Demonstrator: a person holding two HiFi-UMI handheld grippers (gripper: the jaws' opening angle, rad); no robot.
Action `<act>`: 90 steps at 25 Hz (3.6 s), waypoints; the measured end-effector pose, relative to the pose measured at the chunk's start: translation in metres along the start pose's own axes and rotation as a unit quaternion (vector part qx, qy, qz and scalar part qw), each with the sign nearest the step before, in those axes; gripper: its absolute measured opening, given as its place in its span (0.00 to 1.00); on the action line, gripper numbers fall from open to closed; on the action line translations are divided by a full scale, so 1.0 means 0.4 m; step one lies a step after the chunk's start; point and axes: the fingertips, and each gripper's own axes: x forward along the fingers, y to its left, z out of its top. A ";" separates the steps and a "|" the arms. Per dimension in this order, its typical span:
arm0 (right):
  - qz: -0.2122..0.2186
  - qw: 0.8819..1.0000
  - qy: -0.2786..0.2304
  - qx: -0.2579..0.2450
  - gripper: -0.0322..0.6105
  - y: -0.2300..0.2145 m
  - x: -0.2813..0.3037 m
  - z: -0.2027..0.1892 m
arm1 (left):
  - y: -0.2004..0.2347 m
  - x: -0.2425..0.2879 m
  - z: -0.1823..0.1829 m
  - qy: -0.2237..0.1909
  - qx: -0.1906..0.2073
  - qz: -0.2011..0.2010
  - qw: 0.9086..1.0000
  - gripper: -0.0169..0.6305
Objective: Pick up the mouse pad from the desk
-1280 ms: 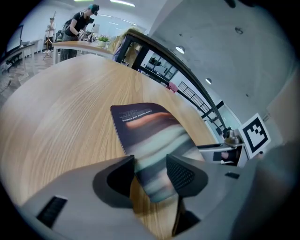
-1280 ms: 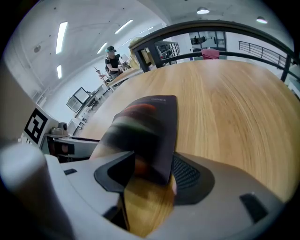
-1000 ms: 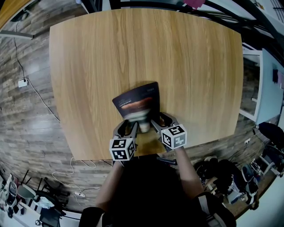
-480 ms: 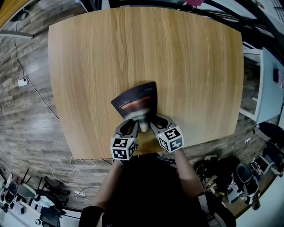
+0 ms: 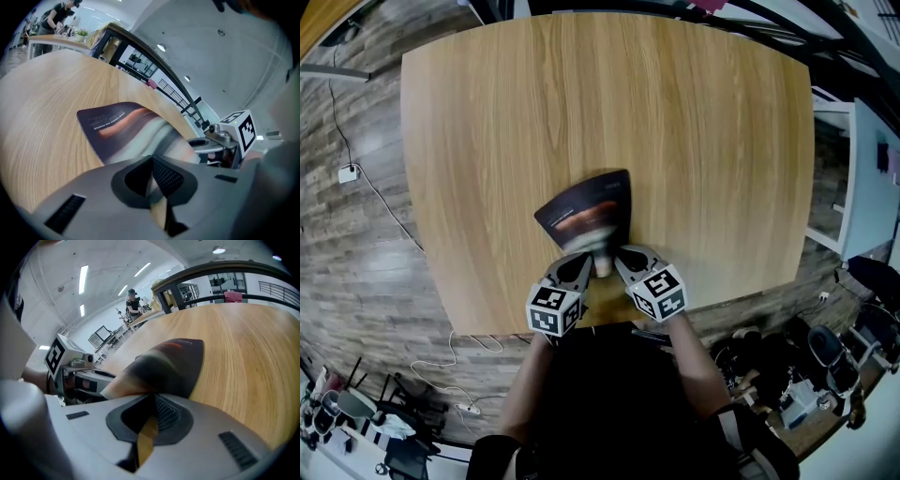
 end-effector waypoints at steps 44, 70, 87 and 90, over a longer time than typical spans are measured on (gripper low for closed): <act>0.095 0.994 -0.053 -0.019 0.10 0.138 -0.107 0.013 | -0.168 -0.073 -0.006 0.012 0.077 -0.125 0.989 0.06; 0.127 0.983 -0.123 -0.046 0.09 0.255 -0.326 0.008 | -0.373 -0.210 -0.020 -0.023 0.154 -0.147 0.977 0.06; 0.157 0.964 -0.205 -0.068 0.09 0.356 -0.516 0.020 | -0.546 -0.339 -0.015 -0.093 0.213 -0.134 0.963 0.06; 0.158 0.961 -0.216 -0.073 0.09 0.380 -0.548 0.025 | -0.573 -0.367 -0.013 -0.105 0.218 -0.139 0.960 0.06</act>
